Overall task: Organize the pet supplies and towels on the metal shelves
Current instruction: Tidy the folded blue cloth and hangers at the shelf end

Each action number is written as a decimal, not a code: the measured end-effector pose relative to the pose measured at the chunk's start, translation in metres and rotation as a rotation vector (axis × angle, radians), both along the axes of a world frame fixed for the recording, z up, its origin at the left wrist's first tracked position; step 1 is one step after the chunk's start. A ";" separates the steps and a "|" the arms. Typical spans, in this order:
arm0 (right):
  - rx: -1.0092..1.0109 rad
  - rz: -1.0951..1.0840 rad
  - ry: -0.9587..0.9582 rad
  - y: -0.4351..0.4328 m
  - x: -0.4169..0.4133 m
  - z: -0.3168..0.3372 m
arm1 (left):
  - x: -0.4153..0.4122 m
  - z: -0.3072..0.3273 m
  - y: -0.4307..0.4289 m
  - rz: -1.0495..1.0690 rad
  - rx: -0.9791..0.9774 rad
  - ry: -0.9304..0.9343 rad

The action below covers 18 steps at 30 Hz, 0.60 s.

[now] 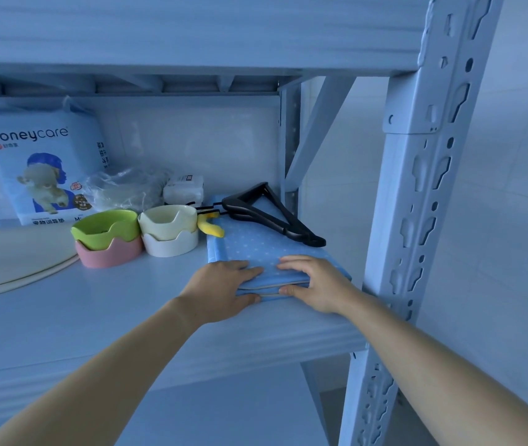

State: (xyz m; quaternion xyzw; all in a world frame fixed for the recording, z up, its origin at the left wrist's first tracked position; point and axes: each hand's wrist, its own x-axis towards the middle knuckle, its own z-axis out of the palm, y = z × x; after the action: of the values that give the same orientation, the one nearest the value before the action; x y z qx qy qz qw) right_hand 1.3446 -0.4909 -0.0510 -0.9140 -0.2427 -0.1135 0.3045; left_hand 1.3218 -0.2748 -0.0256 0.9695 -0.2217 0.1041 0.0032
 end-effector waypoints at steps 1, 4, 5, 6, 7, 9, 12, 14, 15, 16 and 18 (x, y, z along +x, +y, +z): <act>0.001 -0.001 -0.001 0.001 0.002 0.000 | 0.003 0.000 0.000 0.001 0.006 0.001; 0.006 -0.008 -0.005 0.004 0.007 0.000 | 0.010 0.000 0.002 0.009 0.018 0.015; 0.011 -0.010 -0.009 0.005 0.009 -0.001 | 0.012 0.001 0.002 0.010 0.019 0.017; 0.016 -0.011 -0.015 0.007 0.010 -0.001 | 0.014 0.001 0.002 0.010 0.020 0.019; 0.020 -0.015 -0.023 0.008 0.011 -0.001 | 0.016 0.002 0.002 0.009 0.021 0.020; 0.038 -0.029 -0.040 0.012 0.013 -0.002 | 0.021 0.003 0.003 0.013 0.025 0.025; 0.046 -0.053 -0.073 0.017 0.014 -0.002 | 0.027 0.003 0.005 0.015 0.027 0.023; 0.027 -0.047 -0.113 0.018 0.013 0.000 | 0.028 0.004 0.006 0.003 0.023 0.019; 0.023 -0.041 -0.132 0.018 0.013 0.003 | 0.029 0.005 0.006 -0.004 0.015 0.015; 0.031 -0.036 -0.154 0.018 0.013 0.007 | 0.030 0.007 0.007 -0.009 -0.004 0.017; 0.063 -0.047 -0.206 0.020 0.018 0.016 | 0.034 0.014 0.010 0.000 -0.078 0.056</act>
State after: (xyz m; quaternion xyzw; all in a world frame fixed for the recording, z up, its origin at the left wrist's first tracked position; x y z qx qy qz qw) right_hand 1.3630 -0.4706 -0.0352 -0.8929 -0.2474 -0.2217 0.3038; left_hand 1.3560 -0.2646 -0.0117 0.9712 -0.2172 0.0855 0.0473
